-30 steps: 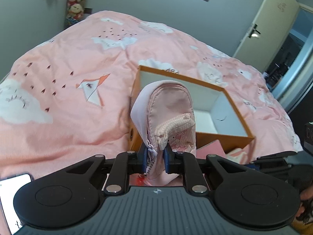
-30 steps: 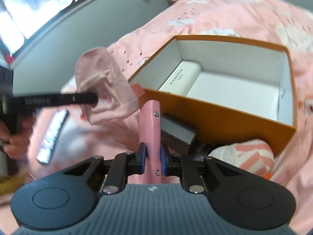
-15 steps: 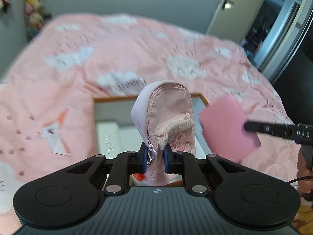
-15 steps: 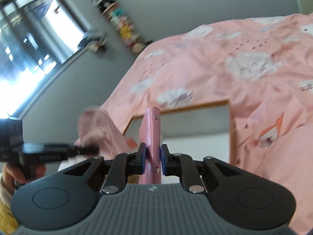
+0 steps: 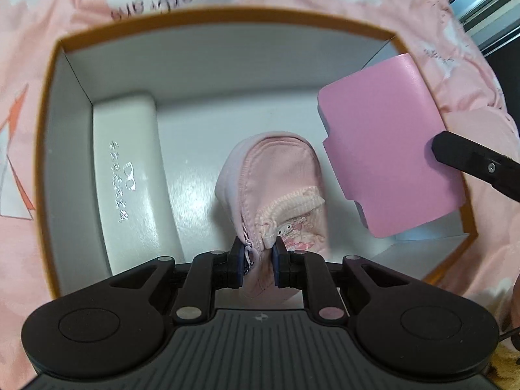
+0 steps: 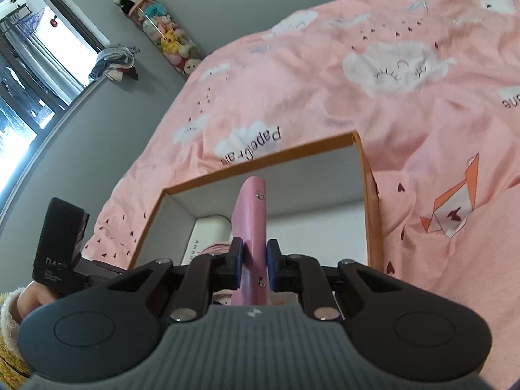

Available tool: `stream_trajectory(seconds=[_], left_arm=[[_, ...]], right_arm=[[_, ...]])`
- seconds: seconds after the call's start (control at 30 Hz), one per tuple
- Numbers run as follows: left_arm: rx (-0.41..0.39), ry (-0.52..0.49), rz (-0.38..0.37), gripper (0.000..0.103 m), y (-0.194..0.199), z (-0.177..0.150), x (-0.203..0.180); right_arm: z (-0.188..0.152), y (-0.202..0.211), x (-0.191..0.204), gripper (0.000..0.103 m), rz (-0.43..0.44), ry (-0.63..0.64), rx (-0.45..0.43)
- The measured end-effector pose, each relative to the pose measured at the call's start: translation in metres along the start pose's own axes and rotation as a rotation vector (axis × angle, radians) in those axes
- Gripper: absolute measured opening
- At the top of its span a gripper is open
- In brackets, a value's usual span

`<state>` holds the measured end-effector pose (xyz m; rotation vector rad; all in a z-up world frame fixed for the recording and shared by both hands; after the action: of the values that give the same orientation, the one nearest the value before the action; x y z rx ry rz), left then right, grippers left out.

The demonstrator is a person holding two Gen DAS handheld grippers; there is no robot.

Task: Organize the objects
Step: 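Carry the pink backpack and pink wallet over the open box with both tools, then lower the pink wallet into the box and open the right tool while the left tool lowers the backpack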

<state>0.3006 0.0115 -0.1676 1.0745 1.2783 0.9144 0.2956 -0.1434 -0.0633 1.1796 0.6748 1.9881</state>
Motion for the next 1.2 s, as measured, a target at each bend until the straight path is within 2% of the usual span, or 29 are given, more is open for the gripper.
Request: stream_trajectory(seconds=[0.1, 0.23, 0.3, 0.4, 0.5, 0.6, 0.73, 0.83, 1.07, 1.2], left_arm=[[0.022, 0.003, 0.026, 0.024, -0.006, 0.002, 0.004], [0.027, -0.005, 0.078, 0.025, -0.014, 0.002, 0.008], [0.001, 0.0, 0.077, 0.021, -0.015, 0.002, 0.009], [-0.059, 0.017, 0.024, 0.017, -0.005, 0.001, 0.01], [-0.121, 0.002, 0.054, 0.016, 0.014, -0.004, 0.013], [-0.168, -0.001, 0.036, 0.015, 0.036, -0.009, 0.017], [-0.235, 0.024, 0.013, 0.015, 0.067, -0.001, 0.027], [-0.275, 0.041, 0.006, 0.015, 0.08, 0.003, 0.036], [-0.306, 0.047, -0.025, 0.015, 0.087, -0.002, 0.043], [-0.312, 0.037, -0.044, 0.015, 0.088, -0.003, 0.044]], right_arm=[[0.0, -0.01, -0.003, 0.016, -0.003, -0.001, 0.017], [0.0, -0.018, -0.005, 0.016, -0.004, -0.006, 0.032], [0.0, -0.02, -0.005, 0.016, -0.013, 0.0, 0.034], [0.001, -0.02, -0.006, 0.016, -0.065, 0.024, 0.031], [0.0, -0.022, -0.007, 0.016, -0.147, 0.071, 0.04], [-0.005, -0.031, -0.004, 0.016, -0.167, 0.083, 0.085], [-0.015, -0.052, 0.006, 0.016, -0.147, 0.054, 0.162], [-0.023, -0.069, 0.015, 0.016, -0.102, 0.013, 0.222], [-0.038, -0.103, 0.028, 0.016, 0.024, -0.108, 0.345], [-0.045, -0.113, 0.028, 0.016, 0.038, -0.14, 0.403]])
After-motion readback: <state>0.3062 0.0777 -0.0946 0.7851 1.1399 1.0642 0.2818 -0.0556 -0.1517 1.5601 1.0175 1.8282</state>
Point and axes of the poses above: each gripper's, at about its wrist camera, not at the fingertips, and y roughly against the way its jaws point, x to its left, z to its top, the point moved 9 cm from there along -y, roughly the way its jaws point, and after that the axes turned 10 degrees about x, right-handed, at the moved point
